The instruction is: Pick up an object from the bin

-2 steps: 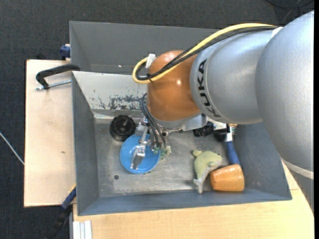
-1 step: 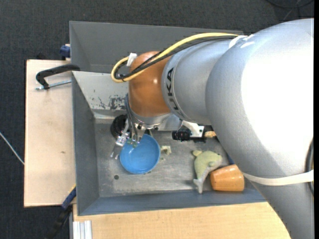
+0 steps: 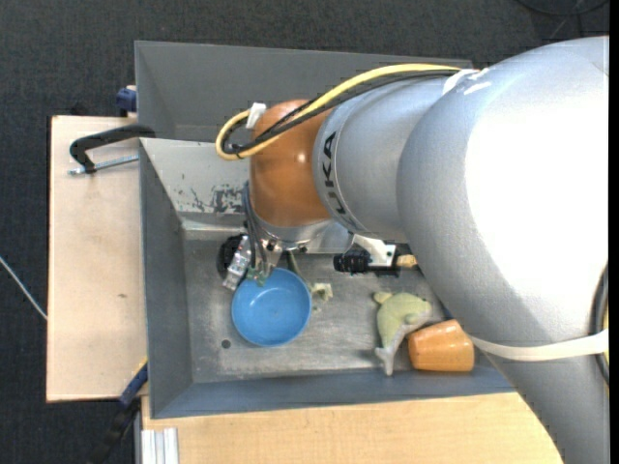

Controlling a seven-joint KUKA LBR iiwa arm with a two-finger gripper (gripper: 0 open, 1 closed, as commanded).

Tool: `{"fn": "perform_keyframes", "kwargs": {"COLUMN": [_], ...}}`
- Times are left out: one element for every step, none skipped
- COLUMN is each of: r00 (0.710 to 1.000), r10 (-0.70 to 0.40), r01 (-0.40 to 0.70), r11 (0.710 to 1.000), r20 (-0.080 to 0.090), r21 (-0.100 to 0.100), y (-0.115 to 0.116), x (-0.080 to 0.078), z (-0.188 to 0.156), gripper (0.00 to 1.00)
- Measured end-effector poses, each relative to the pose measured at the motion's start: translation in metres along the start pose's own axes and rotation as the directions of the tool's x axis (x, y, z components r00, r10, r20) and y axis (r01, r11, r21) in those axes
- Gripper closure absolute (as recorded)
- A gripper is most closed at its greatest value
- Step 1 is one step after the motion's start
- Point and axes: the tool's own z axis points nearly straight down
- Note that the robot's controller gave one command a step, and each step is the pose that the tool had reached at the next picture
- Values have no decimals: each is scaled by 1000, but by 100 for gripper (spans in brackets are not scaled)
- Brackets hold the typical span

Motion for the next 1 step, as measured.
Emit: {"fn": "perform_keyframes", "kwargs": {"r00": [1000], "r10": [12], "r01": [-12], "r11": [1000], "r20": [1], "r21": [1], "y": [-13], "x": [-2], "z": [-165], "gripper": [100]}}
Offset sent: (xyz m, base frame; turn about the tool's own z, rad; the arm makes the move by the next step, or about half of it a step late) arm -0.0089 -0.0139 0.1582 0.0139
